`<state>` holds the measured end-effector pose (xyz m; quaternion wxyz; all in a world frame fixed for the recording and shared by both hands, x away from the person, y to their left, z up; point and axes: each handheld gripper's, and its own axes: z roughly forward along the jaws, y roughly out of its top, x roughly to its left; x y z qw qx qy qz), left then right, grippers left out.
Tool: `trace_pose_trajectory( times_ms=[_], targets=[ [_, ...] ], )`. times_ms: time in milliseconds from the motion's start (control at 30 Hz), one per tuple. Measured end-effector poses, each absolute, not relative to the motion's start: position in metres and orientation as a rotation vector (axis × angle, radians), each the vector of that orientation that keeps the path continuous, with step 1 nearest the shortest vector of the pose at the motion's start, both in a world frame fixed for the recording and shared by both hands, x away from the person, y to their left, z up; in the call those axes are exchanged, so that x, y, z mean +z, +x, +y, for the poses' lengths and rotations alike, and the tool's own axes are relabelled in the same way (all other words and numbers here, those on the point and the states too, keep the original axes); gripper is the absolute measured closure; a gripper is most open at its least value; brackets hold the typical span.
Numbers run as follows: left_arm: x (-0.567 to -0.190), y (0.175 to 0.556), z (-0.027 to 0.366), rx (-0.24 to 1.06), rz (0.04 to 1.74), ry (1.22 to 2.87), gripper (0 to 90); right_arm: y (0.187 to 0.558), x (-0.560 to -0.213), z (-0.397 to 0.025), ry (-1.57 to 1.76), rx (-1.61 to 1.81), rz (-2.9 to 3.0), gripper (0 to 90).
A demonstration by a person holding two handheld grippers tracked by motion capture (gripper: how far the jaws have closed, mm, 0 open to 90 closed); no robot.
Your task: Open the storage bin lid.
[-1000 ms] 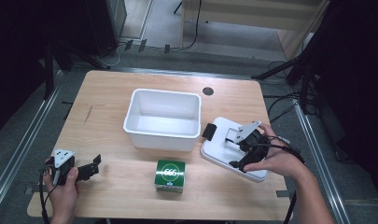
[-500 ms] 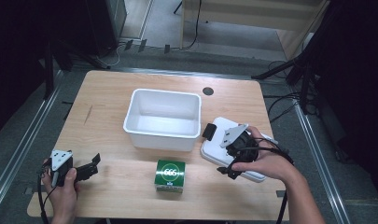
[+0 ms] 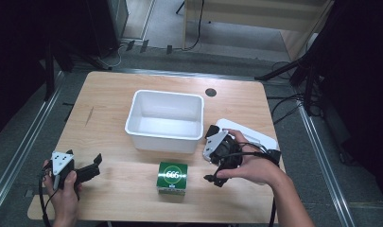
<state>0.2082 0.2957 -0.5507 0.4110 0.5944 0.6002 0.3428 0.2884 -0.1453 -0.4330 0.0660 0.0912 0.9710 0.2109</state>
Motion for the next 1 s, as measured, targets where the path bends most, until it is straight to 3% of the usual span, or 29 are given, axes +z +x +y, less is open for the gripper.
trace_pose_trajectory(
  times_ms=[1000],
  targets=[
    [-0.551,0.210,0.296,0.864,1.506,1.488,0.0,0.269,-0.456,-0.060,0.043,0.596,3.008,0.0]
  ],
)
